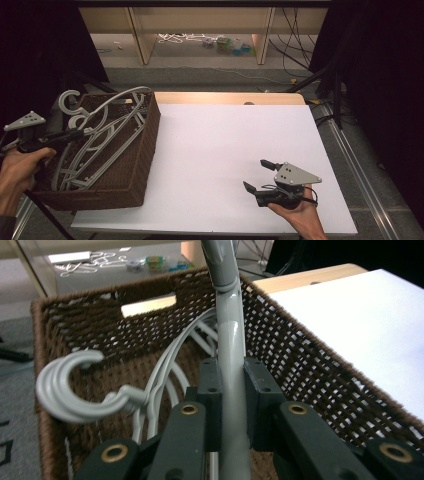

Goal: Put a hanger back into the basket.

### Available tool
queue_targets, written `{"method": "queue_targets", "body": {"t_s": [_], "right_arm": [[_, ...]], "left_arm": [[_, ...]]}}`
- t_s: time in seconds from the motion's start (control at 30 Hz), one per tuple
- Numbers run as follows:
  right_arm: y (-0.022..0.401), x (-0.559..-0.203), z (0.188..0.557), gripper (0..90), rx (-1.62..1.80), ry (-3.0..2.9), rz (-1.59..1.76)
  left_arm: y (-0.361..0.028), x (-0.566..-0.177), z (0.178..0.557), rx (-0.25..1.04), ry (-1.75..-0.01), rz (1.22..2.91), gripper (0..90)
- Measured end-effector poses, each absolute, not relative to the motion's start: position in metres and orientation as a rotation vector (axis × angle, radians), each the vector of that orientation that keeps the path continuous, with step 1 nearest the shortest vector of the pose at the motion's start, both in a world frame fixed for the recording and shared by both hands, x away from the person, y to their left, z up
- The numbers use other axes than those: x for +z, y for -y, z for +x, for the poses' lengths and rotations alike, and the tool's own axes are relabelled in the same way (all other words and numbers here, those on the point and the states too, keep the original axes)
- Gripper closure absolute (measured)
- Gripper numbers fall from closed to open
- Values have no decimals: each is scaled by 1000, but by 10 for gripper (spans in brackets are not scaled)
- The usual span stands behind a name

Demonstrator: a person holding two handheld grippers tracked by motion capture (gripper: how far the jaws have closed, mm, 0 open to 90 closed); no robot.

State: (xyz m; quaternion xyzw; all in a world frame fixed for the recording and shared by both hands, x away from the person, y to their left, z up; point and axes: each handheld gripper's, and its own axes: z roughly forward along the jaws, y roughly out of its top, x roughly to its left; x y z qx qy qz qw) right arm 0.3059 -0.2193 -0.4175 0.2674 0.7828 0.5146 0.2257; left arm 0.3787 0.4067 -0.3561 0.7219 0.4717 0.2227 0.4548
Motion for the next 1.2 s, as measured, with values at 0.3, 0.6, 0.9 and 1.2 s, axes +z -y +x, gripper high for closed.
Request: {"method": "queue_targets", "body": {"t_s": [0.3, 0.6, 0.9, 1.2], "right_arm": [[219, -418, 307, 164, 1424, -2151, 737], [219, -418, 307, 164, 1424, -2151, 738], [220, -418, 307, 164, 1420, -2160, 738], [218, -420, 307, 164, 1422, -2168, 743]], "left_arm": [[-407, -365, 380, 530, -1172, 1811, 796], [-402, -376, 388, 514, -1211, 1885, 795], [-401, -394, 396, 455, -1297, 1922, 790], [-405, -402, 399, 473, -1407, 1919, 751]]}}
